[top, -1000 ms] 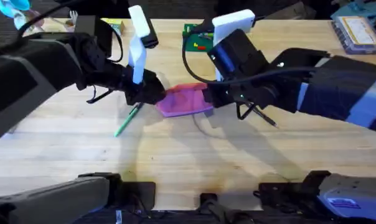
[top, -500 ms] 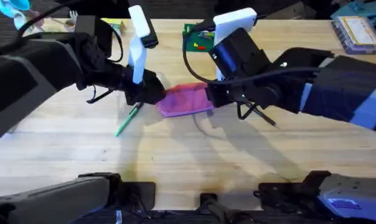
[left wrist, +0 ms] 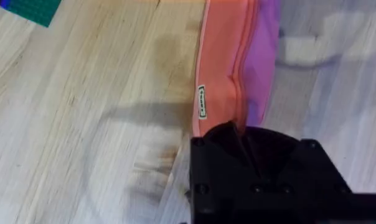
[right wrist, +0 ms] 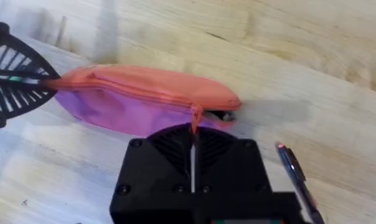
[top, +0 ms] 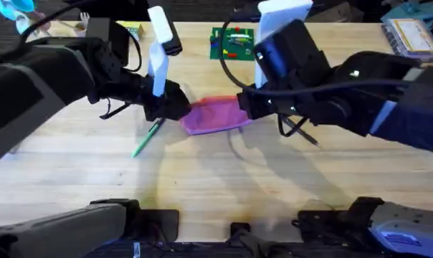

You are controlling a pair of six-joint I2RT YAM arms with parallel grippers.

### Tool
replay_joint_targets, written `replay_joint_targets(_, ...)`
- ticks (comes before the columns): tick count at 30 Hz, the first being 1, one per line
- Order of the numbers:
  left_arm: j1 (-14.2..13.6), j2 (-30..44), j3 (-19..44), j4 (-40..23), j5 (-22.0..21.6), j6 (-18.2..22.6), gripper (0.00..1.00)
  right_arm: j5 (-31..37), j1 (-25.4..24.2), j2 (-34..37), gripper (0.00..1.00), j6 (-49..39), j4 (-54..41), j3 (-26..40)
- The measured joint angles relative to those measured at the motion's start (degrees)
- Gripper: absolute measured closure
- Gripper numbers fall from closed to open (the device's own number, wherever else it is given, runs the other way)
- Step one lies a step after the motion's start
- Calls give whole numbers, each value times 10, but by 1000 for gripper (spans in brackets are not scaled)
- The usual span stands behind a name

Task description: Unzip the bag, pick up the pens from the table one at a time and place them inside, then zip the bag closed.

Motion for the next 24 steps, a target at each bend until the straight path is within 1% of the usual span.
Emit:
replay_joint_targets(16, 0, 0, 0, 0, 0, 0, 959, -24, 6, -3, 972, 0, 14, 0)
replay_joint_targets(24, 0, 0, 0, -2, 0, 0, 959, -47, 6, -3, 971, 0, 25, 0)
